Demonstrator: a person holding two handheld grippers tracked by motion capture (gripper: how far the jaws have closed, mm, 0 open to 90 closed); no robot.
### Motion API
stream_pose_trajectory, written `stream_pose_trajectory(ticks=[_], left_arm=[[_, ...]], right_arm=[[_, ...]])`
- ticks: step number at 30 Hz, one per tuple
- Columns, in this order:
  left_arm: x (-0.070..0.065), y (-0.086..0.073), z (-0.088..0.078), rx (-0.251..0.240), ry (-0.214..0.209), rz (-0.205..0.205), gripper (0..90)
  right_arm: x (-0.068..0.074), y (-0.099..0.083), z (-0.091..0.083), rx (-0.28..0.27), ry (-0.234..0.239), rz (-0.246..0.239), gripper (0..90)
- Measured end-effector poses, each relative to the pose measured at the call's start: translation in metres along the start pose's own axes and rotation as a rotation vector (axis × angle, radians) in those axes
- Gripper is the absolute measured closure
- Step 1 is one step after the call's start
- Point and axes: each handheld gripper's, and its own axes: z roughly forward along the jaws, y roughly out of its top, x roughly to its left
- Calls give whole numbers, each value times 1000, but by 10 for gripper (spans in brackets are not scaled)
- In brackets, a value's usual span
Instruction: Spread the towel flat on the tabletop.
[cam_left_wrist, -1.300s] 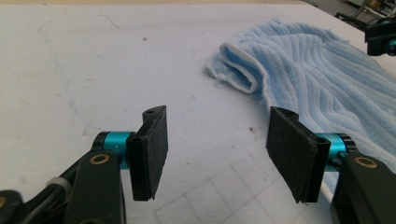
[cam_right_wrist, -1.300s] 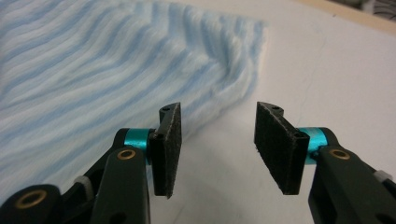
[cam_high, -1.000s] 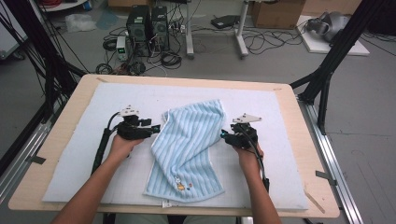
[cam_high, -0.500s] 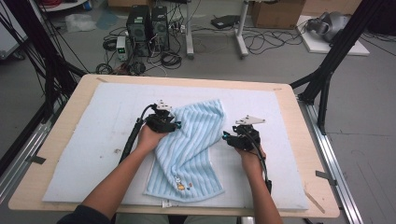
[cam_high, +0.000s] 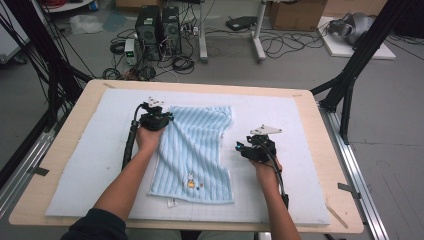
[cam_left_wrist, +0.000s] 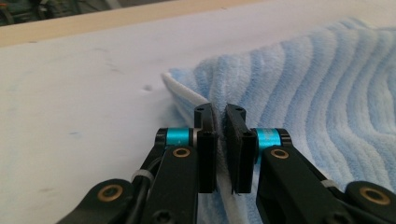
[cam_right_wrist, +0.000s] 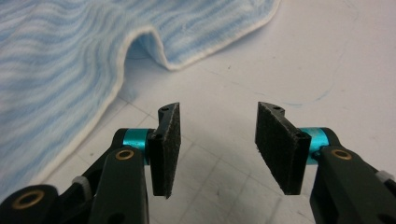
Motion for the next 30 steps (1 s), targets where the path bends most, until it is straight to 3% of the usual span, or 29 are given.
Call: stream_pose_trajectory(ticks=[4,5,7,10,14,17,20,22,23,24,25,26,30], left_arm=[[11,-4,-2,-7,-17,-40,803],[11,-5,-3,-14,-11,-54,727],[14,-5,-5,-12,-35,-79,560],[16,-5,-10,0,-60,-57,479],[18,-2,-18,6,-79,-47,448],[18,0,-24,-4,-95,-41,446],[18,1,-29,-18,-109,-36,445],[18,-2,-32,-29,-110,-33,444],[18,-3,-33,-28,-115,-33,443],[19,-5,-34,-27,-121,-37,441],[19,-7,-35,-28,-127,-37,441],[19,-9,-36,-26,-133,-37,441],[15,-14,-39,-3,-157,-4,436]], right_arm=[[5,1,4,-9,14,-3,502],[7,2,5,-14,14,-4,502],[9,4,5,-34,15,-8,505],[11,9,8,-68,42,21,526],[15,13,16,-64,78,14,593],[29,18,31,-39,155,4,595],[46,22,48,-10,176,-44,583],[52,25,59,47,161,-69,670],[53,26,60,46,156,-91,822],[52,27,60,42,156,-111,872],[52,27,61,45,117,-146,875],[49,27,61,39,119,-128,876],[37,26,58,40,54,-113,877]])
